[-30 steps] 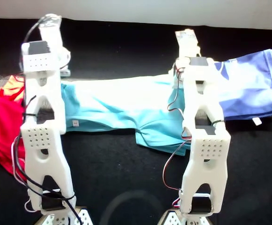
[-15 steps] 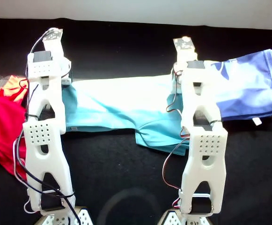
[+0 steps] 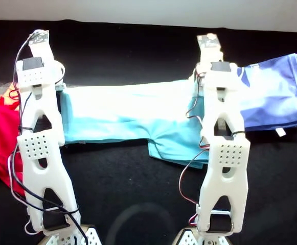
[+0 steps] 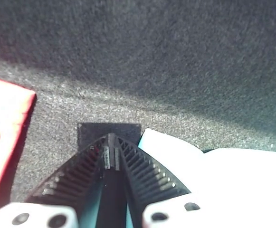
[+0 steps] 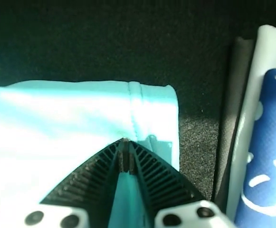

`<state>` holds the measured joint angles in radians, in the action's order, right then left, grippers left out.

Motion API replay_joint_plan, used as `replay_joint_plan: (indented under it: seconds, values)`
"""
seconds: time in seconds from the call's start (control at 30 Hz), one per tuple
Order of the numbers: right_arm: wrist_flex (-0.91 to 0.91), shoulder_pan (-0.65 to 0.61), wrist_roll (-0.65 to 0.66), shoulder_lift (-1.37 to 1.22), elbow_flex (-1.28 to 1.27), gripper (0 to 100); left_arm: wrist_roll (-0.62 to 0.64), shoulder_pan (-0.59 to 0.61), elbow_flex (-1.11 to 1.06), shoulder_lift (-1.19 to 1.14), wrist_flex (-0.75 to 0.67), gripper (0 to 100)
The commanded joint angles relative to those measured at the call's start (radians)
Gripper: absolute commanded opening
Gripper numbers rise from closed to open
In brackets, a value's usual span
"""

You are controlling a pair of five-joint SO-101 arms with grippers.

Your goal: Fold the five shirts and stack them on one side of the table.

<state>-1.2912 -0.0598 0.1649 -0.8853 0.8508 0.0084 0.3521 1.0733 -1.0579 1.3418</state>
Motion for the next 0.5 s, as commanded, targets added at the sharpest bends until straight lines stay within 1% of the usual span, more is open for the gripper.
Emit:
replay_joint_plan:
  seconds: [0.0,0.17,0.3,0.4,0.47]
  values:
    - [-0.081,0.018,-0.008,0.114,0.114,0.7,0.006,0.001,0.111,0.091,0.094,1]
    - [-0.202,0.018,-0.008,0.127,0.231,0.7,0.002,-0.016,0.254,0.127,0.288,1]
    - [-0.317,0.013,-0.009,0.125,0.346,0.7,0.002,-0.044,0.311,0.131,0.42,1]
    - [-0.398,0.002,-0.009,0.12,0.435,0.7,0.002,-0.059,0.275,0.157,0.433,1]
    - [-0.453,-0.001,-0.009,0.119,0.479,0.7,0.002,-0.073,0.213,0.197,0.433,1]
